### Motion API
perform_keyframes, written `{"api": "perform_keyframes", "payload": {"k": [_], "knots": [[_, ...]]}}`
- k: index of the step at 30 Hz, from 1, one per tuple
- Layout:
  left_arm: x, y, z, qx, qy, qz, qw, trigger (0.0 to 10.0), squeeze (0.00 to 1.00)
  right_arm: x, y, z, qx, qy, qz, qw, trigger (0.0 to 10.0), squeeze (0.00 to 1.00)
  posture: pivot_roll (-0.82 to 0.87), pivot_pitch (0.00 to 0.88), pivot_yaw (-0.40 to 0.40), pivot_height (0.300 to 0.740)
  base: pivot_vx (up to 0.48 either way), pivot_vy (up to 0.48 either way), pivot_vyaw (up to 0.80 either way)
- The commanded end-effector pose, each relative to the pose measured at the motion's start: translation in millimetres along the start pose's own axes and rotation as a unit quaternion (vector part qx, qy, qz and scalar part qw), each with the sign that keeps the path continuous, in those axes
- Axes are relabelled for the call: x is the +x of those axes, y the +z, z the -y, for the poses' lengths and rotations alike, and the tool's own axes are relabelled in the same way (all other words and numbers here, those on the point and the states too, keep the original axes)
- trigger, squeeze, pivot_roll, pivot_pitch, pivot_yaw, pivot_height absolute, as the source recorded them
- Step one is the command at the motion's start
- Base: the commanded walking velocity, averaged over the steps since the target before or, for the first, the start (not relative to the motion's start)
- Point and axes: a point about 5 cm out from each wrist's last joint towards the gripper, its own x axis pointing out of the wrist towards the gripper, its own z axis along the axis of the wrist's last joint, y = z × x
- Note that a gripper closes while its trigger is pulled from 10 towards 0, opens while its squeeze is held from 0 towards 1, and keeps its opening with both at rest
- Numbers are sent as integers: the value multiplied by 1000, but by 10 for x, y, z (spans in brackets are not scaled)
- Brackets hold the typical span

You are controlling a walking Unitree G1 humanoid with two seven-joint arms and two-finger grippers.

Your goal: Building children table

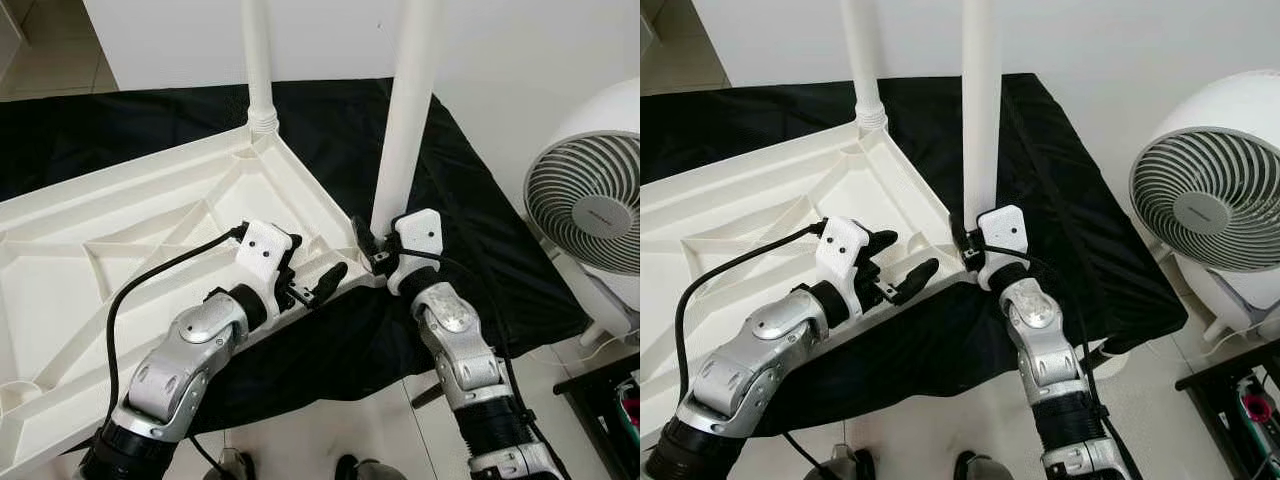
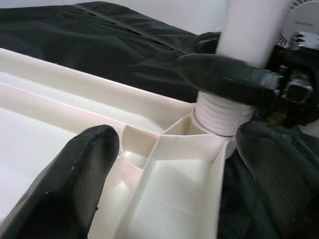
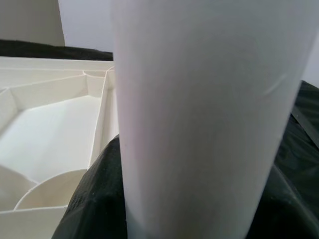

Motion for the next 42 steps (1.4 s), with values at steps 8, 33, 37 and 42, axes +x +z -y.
{"api": "perform_keyframes", "payload": {"k": [8,33,37,42], "knots": [[-13,61,17,-1,-18,7,1000,10000,0,-374,-500,7,13,-36,-62,997,10000,0,126,195,-1,740,0,0,0],[-45,114,-3,5,-20,5,1000,10000,0,-369,-643,129,61,-80,-74,992,10000,0,135,215,19,740,0,0,0],[-47,115,1,5,-20,4,1000,10000,0,-317,-675,162,47,-66,-107,991,10000,0,137,215,17,740,0,0,0],[-50,121,-5,5,-18,4,1000,10000,0,-258,-679,189,42,-35,-129,990,10000,0,138,217,11,740,0,0,0]]}}
